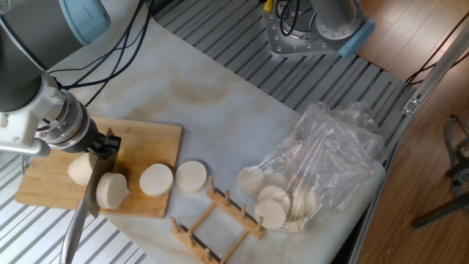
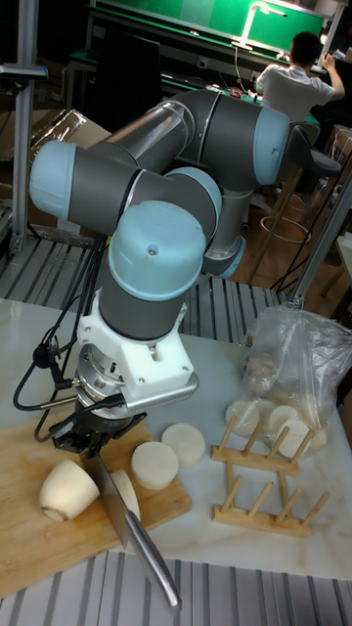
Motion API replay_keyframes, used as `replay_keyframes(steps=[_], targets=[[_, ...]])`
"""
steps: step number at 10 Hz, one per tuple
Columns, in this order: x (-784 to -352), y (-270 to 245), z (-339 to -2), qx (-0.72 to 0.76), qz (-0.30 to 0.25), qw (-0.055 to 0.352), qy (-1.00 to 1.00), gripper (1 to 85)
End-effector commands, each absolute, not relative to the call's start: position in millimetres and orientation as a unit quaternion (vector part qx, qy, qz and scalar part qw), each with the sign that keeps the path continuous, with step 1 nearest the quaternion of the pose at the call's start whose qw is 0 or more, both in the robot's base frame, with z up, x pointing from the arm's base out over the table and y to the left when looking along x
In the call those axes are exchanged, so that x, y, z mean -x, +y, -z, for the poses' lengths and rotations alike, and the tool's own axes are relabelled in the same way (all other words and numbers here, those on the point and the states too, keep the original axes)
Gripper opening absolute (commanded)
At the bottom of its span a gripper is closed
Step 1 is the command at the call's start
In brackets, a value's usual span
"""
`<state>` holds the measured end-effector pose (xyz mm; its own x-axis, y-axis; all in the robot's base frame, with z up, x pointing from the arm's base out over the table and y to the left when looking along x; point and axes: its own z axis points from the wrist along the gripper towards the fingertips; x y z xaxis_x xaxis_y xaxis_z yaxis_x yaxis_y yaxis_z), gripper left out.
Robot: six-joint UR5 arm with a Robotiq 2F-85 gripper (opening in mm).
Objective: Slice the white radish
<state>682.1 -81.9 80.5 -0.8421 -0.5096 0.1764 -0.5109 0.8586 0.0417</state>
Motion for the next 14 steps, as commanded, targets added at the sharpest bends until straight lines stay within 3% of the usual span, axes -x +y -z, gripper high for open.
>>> replay_keyframes(steps=[1,7,14], targets=[[-678,-82,-80,-0.266,0.001,0.095,-0.959,6.3],[-676,-81,-82,-0.272,0.005,0.099,-0.957,15.0],[-706,-71,-87,-0.269,0.013,0.063,-0.961,15.3]])
